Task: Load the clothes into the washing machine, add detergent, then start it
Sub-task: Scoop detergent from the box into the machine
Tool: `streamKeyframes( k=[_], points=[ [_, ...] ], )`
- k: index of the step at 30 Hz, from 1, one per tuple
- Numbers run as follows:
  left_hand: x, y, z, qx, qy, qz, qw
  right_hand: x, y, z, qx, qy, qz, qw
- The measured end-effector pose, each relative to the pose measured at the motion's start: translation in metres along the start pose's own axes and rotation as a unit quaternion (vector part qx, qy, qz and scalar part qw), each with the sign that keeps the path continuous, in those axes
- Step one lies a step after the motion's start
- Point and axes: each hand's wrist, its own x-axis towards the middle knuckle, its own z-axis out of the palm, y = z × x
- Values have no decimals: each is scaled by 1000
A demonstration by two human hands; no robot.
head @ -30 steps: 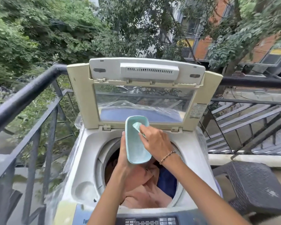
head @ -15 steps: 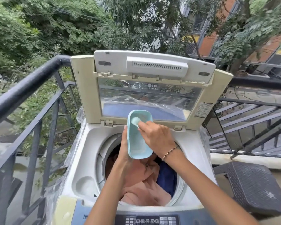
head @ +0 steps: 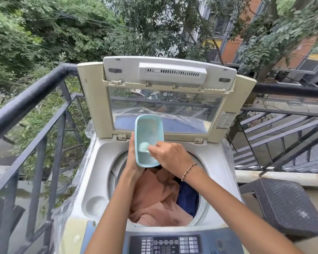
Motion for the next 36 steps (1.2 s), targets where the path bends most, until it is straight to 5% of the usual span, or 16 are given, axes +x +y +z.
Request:
streamKeyframes(
  k=[12, 20, 25, 36],
  points=[
    [13, 12, -17, 90, -13, -46, 995, 17, 11, -20, -31, -95, -103, 990],
    [9, 18, -21, 162, 0, -27, 986, 25, 26, -13, -86, -138, -57, 985],
    [8, 21, -24, 202, 28, -61, 977, 15, 14, 1, -34, -208, -65, 975],
    [6, 18, -32, 156, 42, -55, 985, 15, 9, 2, 106, -225, 7, 968]
  ],
)
